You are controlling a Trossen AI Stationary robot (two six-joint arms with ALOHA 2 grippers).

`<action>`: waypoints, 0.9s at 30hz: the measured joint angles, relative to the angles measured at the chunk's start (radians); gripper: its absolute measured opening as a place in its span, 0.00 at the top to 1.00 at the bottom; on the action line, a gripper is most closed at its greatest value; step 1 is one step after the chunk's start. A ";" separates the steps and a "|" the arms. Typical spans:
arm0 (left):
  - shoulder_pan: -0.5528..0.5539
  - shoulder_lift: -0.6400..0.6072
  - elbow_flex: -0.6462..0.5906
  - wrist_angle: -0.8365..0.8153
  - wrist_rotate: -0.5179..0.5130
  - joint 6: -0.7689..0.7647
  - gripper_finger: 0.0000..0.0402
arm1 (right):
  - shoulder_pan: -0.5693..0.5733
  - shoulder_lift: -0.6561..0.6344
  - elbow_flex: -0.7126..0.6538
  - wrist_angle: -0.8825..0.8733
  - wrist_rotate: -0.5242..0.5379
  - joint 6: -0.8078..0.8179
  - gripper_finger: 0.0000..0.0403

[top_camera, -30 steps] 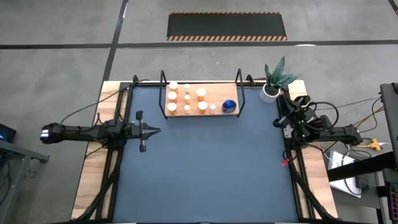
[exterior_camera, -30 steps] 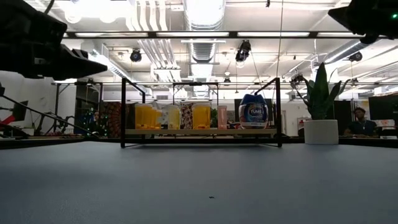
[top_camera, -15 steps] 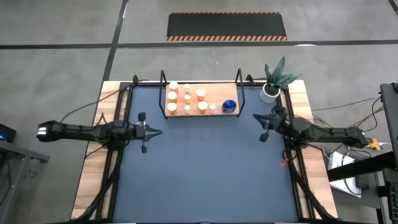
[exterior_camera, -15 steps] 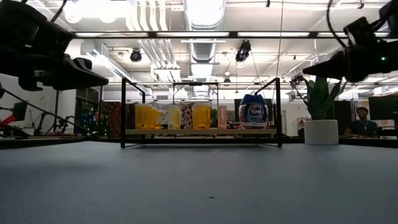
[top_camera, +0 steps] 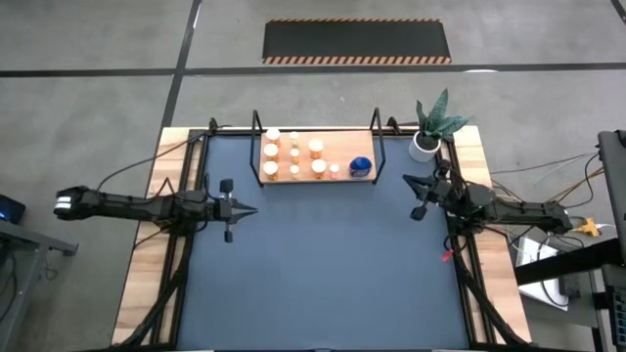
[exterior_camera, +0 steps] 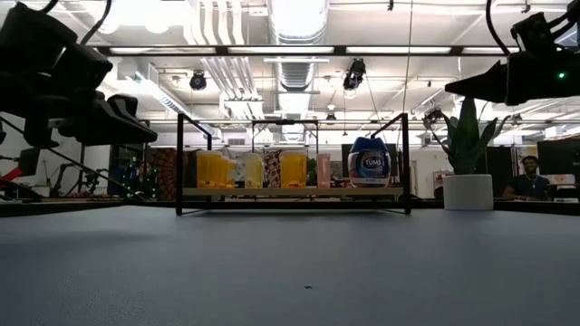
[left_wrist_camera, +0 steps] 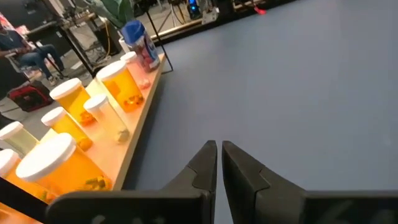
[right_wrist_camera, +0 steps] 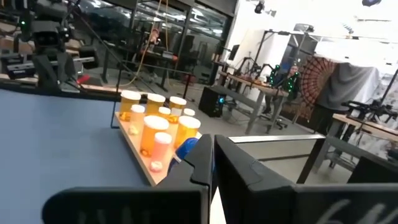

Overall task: Pick and place medicine bottles onto shelf by color
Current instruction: Return to Home Position

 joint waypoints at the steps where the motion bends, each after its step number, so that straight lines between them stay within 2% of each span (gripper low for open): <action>1: 0.000 0.006 0.000 0.000 0.000 0.000 0.98 | 0.000 0.000 0.000 0.001 0.000 0.000 0.98; 27: 0.000 0.165 -0.001 0.000 0.000 0.000 0.98 | 0.001 0.035 0.000 0.011 0.000 0.000 0.98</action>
